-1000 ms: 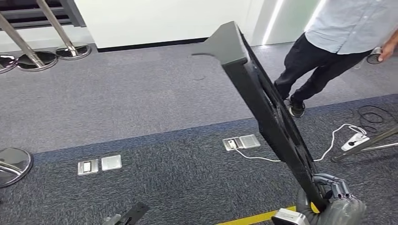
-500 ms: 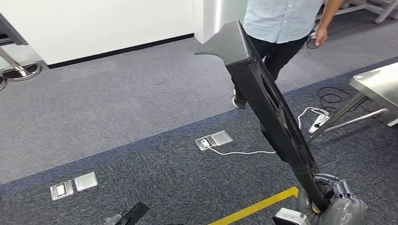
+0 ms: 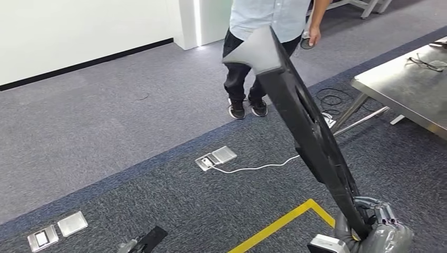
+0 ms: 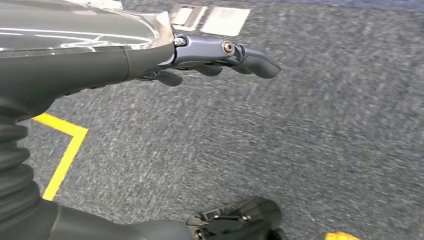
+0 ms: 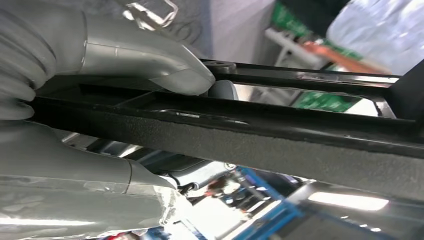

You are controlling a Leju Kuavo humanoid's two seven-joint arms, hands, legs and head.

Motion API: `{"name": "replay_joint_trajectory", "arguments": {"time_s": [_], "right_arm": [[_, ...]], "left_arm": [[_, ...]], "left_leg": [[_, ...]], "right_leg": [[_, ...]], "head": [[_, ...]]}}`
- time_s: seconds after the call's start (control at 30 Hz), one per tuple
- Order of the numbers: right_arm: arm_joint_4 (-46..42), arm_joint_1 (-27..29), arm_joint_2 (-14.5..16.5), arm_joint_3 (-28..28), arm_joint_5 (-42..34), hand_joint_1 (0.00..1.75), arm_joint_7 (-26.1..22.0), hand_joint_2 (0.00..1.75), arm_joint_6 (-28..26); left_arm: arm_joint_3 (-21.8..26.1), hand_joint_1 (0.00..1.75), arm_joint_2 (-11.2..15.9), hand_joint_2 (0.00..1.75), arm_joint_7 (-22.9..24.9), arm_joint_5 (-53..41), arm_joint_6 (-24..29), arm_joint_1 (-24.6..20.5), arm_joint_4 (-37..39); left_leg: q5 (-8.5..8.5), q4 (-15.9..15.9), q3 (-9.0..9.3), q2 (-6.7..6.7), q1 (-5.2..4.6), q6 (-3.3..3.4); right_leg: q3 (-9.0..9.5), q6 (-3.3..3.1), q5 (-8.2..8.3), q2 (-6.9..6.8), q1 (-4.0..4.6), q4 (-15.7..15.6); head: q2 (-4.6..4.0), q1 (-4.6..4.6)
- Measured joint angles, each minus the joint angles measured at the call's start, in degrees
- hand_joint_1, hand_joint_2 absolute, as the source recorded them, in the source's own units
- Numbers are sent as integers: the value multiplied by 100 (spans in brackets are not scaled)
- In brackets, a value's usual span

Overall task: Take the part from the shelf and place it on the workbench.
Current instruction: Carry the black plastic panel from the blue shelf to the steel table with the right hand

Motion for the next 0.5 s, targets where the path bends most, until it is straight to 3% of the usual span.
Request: {"name": "replay_joint_trajectory", "arguments": {"time_s": [0.03, 0.1, 0.17, 0.23, 0.3, 0.37, 0.43, 0.47, 0.5], "right_arm": [[-1, 3, 0, -3, 1, 175, 3, 175, 0], [-3, -6, 0, -6, 5, 175, 3, 175, 1], [-3, -12, -1, -10, 7, 175, 3, 175, 2], [-4, 0, -2, -17, 5, 175, 5, 175, 2], [-7, 1, 1, -24, 4, 175, 10, 175, 0], [-6, -14, 8, -26, 5, 175, 12, 175, -1], [-2, -16, 13, -29, 6, 175, 13, 175, 0], [-2, -13, 13, -31, 7, 175, 14, 175, 0], [-1, -10, 13, -31, 7, 175, 19, 175, 0]], "left_arm": [[0, 0, 0, 175, 4, 0, -8, -2, 0], [1, 0, 0, 175, 9, 0, -16, -6, 1], [1, 0, 0, 175, 16, -1, -41, -11, 0], [1, 0, 0, 175, 22, -2, -67, -24, 0], [-1, 0, 0, 175, 21, -3, -83, -39, 0], [-2, 0, 1, 175, 22, -3, -98, -34, 0], [-1, 0, 3, 175, 26, -2, -108, -5, 0], [0, 0, 5, 175, 27, -2, -110, 7, 0], [1, 0, 5, 175, 28, -2, -116, 11, 0]], "left_leg": [[-34, -1, 48, 60, 3, -21], [-98, -11, 128, 165, -12, -81], [-136, -28, 170, 266, -37, -140], [-174, -53, 220, 368, -34, -195], [-331, 122, 188, 244, -22, -231], [-662, 781, -119, -26, -22, -237], [-874, 1510, -543, -145, -29, -229], [-821, 1633, -662, -164, -33, -219], [-645, 1513, -672, -179, -34, -202]], "right_leg": [[173, -2, 236, -70, -1, -391], [499, -50, 504, -312, 55, -1082], [575, -123, 493, -420, 118, -1278], [569, -198, 497, -297, 113, -1310], [609, -274, 514, -170, 81, -1362], [638, -329, 517, -41, 66, -1387], [650, -354, 506, 125, 72, -1386], [663, -358, 498, 218, 75, -1384], [682, -357, 488, 309, 76, -1383]], "head": [[0, 1], [0, 3], [0, -3], [0, -12], [0, -24], [0, -46], [0, -60], [0, -61], [0, -62]]}}
